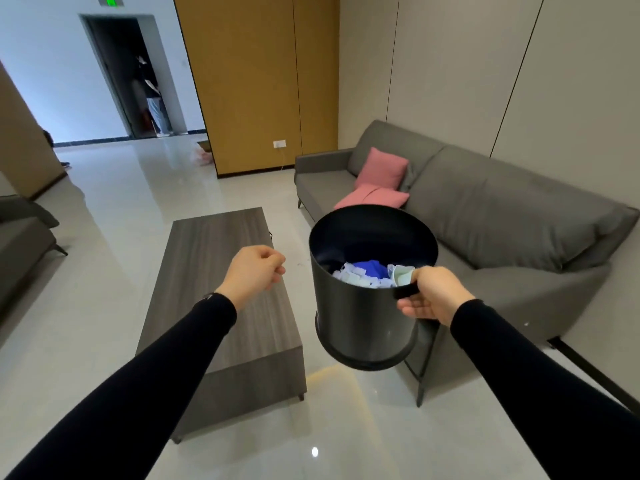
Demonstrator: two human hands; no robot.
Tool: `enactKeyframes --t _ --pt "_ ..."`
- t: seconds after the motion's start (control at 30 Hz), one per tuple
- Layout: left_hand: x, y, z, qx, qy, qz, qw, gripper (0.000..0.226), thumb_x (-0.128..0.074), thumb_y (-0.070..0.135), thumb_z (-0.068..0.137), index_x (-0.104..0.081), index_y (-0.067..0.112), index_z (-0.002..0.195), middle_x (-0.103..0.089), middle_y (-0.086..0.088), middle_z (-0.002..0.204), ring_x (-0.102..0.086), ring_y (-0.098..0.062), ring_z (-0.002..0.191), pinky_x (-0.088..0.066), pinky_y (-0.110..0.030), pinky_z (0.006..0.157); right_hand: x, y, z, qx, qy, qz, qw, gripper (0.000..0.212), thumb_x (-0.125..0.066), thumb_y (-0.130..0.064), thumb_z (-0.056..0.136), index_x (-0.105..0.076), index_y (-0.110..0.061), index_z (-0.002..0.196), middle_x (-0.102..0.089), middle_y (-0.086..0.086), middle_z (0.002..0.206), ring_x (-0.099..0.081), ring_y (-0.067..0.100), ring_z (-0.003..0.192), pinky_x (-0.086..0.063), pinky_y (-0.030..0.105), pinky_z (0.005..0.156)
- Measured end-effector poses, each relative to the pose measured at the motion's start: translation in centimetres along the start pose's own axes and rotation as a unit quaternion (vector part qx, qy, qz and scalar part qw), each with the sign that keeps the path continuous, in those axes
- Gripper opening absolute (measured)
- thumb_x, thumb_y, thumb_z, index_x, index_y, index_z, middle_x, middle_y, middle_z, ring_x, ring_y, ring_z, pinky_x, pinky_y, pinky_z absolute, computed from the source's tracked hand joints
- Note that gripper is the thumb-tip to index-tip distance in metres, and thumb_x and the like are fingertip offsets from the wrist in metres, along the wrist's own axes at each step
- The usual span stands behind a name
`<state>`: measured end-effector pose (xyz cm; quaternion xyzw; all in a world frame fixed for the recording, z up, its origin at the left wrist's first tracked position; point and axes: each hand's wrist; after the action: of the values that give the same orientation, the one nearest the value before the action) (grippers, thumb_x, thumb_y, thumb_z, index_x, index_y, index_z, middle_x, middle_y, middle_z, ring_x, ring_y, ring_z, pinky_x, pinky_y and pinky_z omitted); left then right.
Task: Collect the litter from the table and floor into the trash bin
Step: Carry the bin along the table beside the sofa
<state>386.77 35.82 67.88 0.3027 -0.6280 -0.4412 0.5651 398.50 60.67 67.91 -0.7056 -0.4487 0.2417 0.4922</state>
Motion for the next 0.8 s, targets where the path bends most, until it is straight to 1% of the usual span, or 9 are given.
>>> enactKeyframes --t 0.07,0.17,0.27,0.33,0.43,0.5,0.57,0.67,0.8 --pt "-0.8 -0.4 1.3 0.012 0.008 -0.002 1.000 0.018 -0.050 0.015 0.088 -0.067 0.016 0.080 -0.069 -0.002 0.076 -0.060 -0.012 0.062 -0.047 -0.022 0.055 0.1 0.0 1.7 -0.012 -0.002 -0.005 1.000 0.027 -0.039 -0.013 0.093 -0.053 0.003 0.111 -0.061 0.020 0.077 -0.059 0.024 0.051 -0.050 0.021 0.034" --pt "-2.3 -1.4 4.4 0.030 0.015 -0.008 0.999 0.019 -0.051 0.014 0.088 -0.067 0.015 0.078 -0.068 -0.003 0.074 -0.058 -0.013 0.060 -0.046 -0.023 0.055 0.0 -0.3 5.4 -0.037 -0.001 -0.010 0.999 0.034 -0.033 -0.011 0.095 -0.048 0.007 0.120 -0.060 0.024 0.080 -0.059 0.026 0.053 -0.050 0.022 0.033" --pt "-3.7 -2.6 8.8 0.041 0.018 -0.011 0.999 0.018 -0.052 0.015 0.087 -0.068 0.014 0.080 -0.069 -0.002 0.074 -0.058 -0.013 0.060 -0.047 -0.024 0.055 -0.4 -0.9 10.1 -0.054 0.003 -0.011 0.998 0.038 -0.031 -0.008 0.094 -0.045 0.006 0.126 -0.058 0.024 0.081 -0.058 0.026 0.054 -0.049 0.022 0.032" --pt "-4.6 -3.4 12.5 0.046 0.021 -0.017 0.999 0.017 -0.052 0.016 0.087 -0.068 0.014 0.082 -0.069 -0.003 0.076 -0.059 -0.013 0.061 -0.048 -0.024 0.055 -0.8 -1.6 14.0 -0.057 0.003 -0.012 0.998 0.038 -0.030 -0.008 0.094 -0.046 0.005 0.126 -0.057 0.022 0.079 -0.058 0.025 0.054 -0.049 0.021 0.032" --pt "-5.8 -4.5 19.1 0.058 0.030 -0.029 0.997 0.017 -0.052 0.016 0.088 -0.068 0.013 0.084 -0.070 -0.004 0.078 -0.059 -0.014 0.061 -0.048 -0.025 0.056 -1.8 -3.5 20.9 -0.052 0.007 -0.024 0.998 0.038 -0.031 -0.006 0.092 -0.048 0.005 0.124 -0.058 0.023 0.086 -0.060 0.024 0.050 -0.049 0.021 0.033" --pt "-6.3 -5.0 23.4 0.073 0.033 -0.036 0.996 0.017 -0.052 0.015 0.088 -0.068 0.012 0.084 -0.069 -0.005 0.077 -0.059 -0.014 0.061 -0.048 -0.025 0.056 -2.6 -5.3 25.2 -0.055 0.010 -0.034 0.998 0.037 -0.031 -0.004 0.091 -0.047 0.005 0.123 -0.058 0.021 0.079 -0.060 0.023 0.046 -0.048 0.021 0.033" --pt "-6.7 -5.3 27.4 0.087 0.034 -0.039 0.995 0.017 -0.052 0.014 0.087 -0.068 0.011 0.082 -0.069 -0.005 0.076 -0.058 -0.015 0.060 -0.048 -0.025 0.056 -3.3 -7.0 29.0 -0.053 0.008 -0.040 0.998 0.034 -0.032 -0.004 0.091 -0.046 0.005 0.120 -0.055 0.019 0.076 -0.060 0.025 0.048 -0.048 0.022 0.032" --pt "-7.3 -5.3 32.9 0.098 0.035 -0.038 0.994 0.018 -0.051 0.013 0.087 -0.068 0.011 0.081 -0.068 -0.004 0.074 -0.058 -0.015 0.059 -0.049 -0.026 0.057 -4.1 -9.2 34.4 -0.053 0.001 -0.056 0.997 0.026 -0.034 -0.004 0.090 -0.049 0.003 0.110 -0.055 0.019 0.074 -0.060 0.026 0.049 -0.048 0.022 0.032" --pt "-9.0 -5.3 39.4 0.113 0.040 -0.035 0.992 0.019 -0.050 0.012 0.087 -0.067 0.013 0.078 -0.067 -0.003 0.072 -0.057 -0.015 0.059 -0.049 -0.025 0.055 -4.5 -11.3 41.8 -0.060 -0.009 -0.084 0.995 0.032 -0.036 -0.006 0.090 -0.054 0.006 0.114 -0.058 0.019 0.072 -0.059 0.025 0.047 -0.049 0.021 0.034"
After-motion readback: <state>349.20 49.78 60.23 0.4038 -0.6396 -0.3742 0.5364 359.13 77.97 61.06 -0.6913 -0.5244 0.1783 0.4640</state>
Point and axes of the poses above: each hand's wrist, its own z-axis towards the middle knuckle, its own x-axis out of the back of the hand, y = z × x
